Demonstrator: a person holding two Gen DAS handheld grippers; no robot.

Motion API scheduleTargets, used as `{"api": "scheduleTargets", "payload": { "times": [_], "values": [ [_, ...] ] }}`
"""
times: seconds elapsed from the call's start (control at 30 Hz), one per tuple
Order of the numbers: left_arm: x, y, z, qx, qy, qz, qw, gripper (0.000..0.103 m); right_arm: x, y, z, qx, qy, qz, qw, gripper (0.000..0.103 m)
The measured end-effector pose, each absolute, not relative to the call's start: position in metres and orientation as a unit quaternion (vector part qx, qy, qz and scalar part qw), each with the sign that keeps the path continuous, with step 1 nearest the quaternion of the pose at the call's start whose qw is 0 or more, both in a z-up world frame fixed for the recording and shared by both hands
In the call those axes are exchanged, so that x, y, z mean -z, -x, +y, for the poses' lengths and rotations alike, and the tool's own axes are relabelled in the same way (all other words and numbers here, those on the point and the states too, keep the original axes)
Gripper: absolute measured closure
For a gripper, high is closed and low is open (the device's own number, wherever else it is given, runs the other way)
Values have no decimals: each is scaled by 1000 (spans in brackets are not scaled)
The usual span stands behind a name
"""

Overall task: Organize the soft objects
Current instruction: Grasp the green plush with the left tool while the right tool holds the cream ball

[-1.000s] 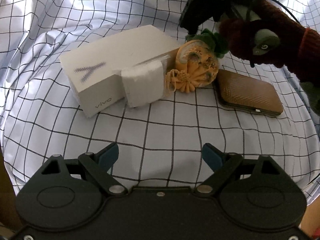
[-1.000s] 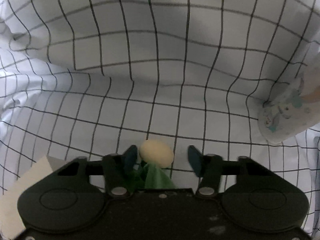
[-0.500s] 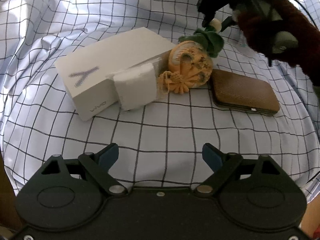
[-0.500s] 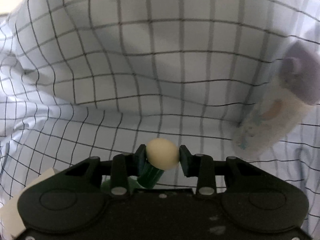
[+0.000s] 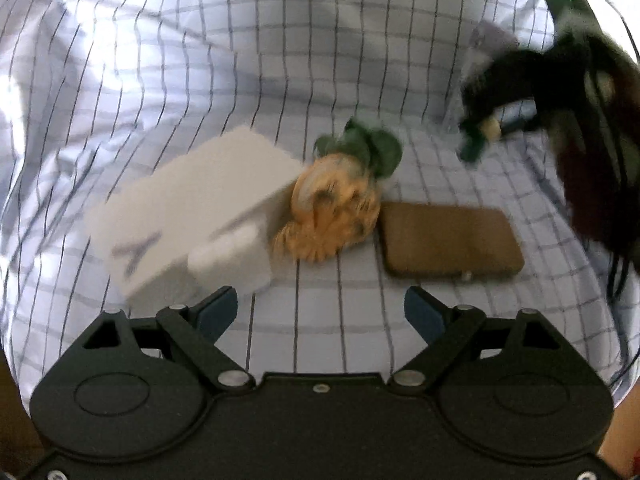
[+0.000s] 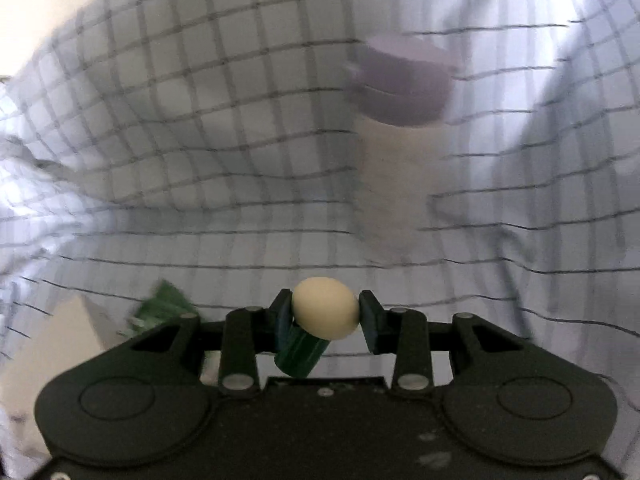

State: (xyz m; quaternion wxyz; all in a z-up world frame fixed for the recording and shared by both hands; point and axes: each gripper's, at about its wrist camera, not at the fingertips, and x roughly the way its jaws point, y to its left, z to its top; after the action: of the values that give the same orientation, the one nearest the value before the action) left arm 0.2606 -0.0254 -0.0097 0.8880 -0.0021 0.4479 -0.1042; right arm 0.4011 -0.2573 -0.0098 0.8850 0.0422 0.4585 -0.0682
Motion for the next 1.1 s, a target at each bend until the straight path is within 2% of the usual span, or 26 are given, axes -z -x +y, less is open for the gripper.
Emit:
{"api": "scheduleTargets", "payload": {
  "times": [0.43, 0.6, 0.9, 0.97, 1.1],
  "values": [
    [-15, -365, -67, 127, -11, 454, 882, 16, 65, -420, -295, 107, -44, 514, 850, 67],
    [3, -402, -88, 119, -23, 478, 870, 16, 76, -416, -297, 103, -47, 512, 851, 67],
    [42, -430, -107, 101, -60, 520, 846, 16, 60, -402, -311, 105, -63, 482, 868, 67],
    [48, -434, -110, 96, -69, 525, 843, 20, 53, -396, -314, 110, -65, 471, 873, 67],
    [55, -441, -114, 96, -79, 529, 839, 35, 40, -384, -315, 120, -61, 451, 882, 67]
  ]
}}
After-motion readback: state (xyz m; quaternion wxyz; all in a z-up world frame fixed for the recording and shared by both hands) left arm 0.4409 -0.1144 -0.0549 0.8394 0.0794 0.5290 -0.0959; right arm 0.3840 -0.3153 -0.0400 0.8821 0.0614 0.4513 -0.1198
